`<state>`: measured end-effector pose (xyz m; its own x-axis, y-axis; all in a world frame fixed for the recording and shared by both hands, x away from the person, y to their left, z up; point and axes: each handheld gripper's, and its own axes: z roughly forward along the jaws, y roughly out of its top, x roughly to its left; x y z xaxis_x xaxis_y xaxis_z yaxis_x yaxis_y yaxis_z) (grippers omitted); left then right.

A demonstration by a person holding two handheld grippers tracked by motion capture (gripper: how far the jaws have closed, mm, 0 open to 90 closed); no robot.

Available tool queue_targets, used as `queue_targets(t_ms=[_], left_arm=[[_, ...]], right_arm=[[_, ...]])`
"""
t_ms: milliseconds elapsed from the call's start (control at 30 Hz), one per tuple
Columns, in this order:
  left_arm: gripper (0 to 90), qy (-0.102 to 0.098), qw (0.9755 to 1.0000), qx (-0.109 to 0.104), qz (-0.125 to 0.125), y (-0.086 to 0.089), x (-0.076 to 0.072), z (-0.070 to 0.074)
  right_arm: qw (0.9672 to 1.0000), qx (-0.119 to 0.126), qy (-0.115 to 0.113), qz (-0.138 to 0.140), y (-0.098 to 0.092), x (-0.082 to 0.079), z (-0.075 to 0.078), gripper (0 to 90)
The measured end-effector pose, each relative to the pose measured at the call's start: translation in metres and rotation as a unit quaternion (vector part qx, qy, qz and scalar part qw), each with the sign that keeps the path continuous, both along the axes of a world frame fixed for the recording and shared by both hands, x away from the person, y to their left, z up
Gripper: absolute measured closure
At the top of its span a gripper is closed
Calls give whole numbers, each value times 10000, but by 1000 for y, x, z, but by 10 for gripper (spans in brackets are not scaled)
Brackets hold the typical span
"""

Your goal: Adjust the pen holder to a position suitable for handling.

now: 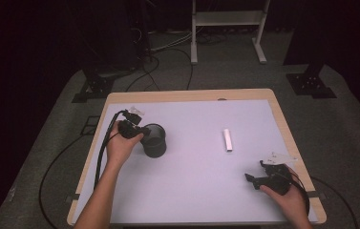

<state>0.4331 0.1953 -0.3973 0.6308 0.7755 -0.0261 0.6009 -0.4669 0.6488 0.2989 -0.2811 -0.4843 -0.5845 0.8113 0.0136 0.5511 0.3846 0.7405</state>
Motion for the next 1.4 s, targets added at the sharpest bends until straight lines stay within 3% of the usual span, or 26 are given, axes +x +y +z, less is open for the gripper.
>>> queue_targets(t_ms=[733,1167,1400], left_arm=[[832,-146,9986,-207,-465,-16,-33,22],[831,-237,9959,-220,-846,-37,-54,26],[831,-155,9942,-266,-1030,-50,-62,23]], right_arm=[[10000,-4,-2,1,0,0,0,168],[10000,-3,-1,3,0,0,0,168],[10000,6,-1,-5,0,0,0,168]])
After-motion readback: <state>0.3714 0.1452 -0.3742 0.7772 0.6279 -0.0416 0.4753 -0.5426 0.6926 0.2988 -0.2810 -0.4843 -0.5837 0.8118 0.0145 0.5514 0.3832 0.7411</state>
